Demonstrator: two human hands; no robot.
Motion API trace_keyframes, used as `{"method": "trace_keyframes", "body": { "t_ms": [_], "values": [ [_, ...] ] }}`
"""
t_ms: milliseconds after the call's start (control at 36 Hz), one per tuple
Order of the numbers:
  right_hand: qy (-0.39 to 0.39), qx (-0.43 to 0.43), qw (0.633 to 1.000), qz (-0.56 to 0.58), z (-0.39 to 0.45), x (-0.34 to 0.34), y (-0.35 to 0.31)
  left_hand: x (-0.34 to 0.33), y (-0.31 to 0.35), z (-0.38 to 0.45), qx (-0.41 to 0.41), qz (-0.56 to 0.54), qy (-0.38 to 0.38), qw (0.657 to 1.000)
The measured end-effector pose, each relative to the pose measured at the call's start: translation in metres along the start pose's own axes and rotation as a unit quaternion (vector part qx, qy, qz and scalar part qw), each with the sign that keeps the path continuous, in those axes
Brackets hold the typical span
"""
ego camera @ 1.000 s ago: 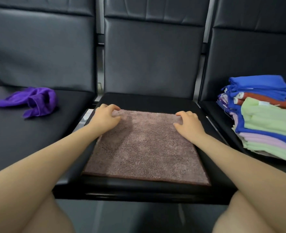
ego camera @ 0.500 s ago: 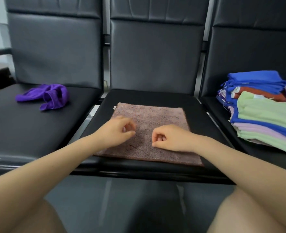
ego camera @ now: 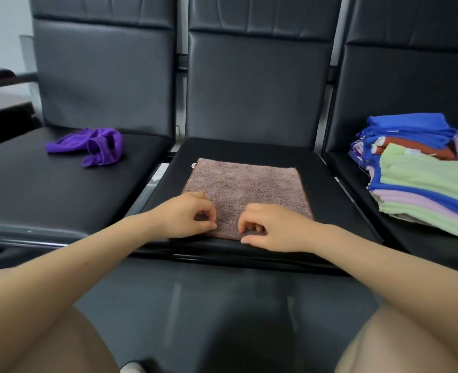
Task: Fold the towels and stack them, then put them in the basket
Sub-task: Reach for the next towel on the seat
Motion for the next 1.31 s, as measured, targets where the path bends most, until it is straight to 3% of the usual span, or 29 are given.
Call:
{"method": "trace_keyframes", "body": {
  "t_ms": [333,472,556,722,889,1111,1306],
  "values": [
    [-0.017,-0.009,1.000,0.013,0.006,0.002,0.004,0.000,0.004,0.001,-0.025,0.034,-0.033,0.999],
    [0.017,0.012,1.000,-0.009,0.007,-0.003,0.005,-0.002,0.001,0.001,-0.041,0.032,-0.026,0.998],
    [0.048,-0.026,0.999,-0.001,0.012,-0.006,0.006,-0.006,-0.001,0.000,-0.045,0.060,-0.025,0.997],
    [0.066,-0.089,0.993,0.033,0.020,-0.003,0.013,-0.002,0.001,0.006,-0.024,0.108,0.061,0.992],
    [0.025,-0.088,0.991,-0.101,0.024,0.014,0.021,0.007,-0.010,0.013,0.023,0.135,0.115,0.984],
    [0.123,-0.203,0.971,-0.039,0.002,0.049,0.046,0.031,-0.037,0.014,0.037,0.086,0.091,0.991],
    [0.138,-0.241,0.961,-0.008,-0.019,0.049,0.054,0.035,-0.035,0.004,0.092,-0.092,0.138,0.982]
  ]
}}
Point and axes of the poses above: each hand's wrist, its own z-axis towards the middle knuckle, its own x-axis out of the back of the hand, y = z × x, the point moved 2 cm from there along z, towards the middle knuckle, and after that the axes turned 6 degrees about z, right-handed, at the moved point
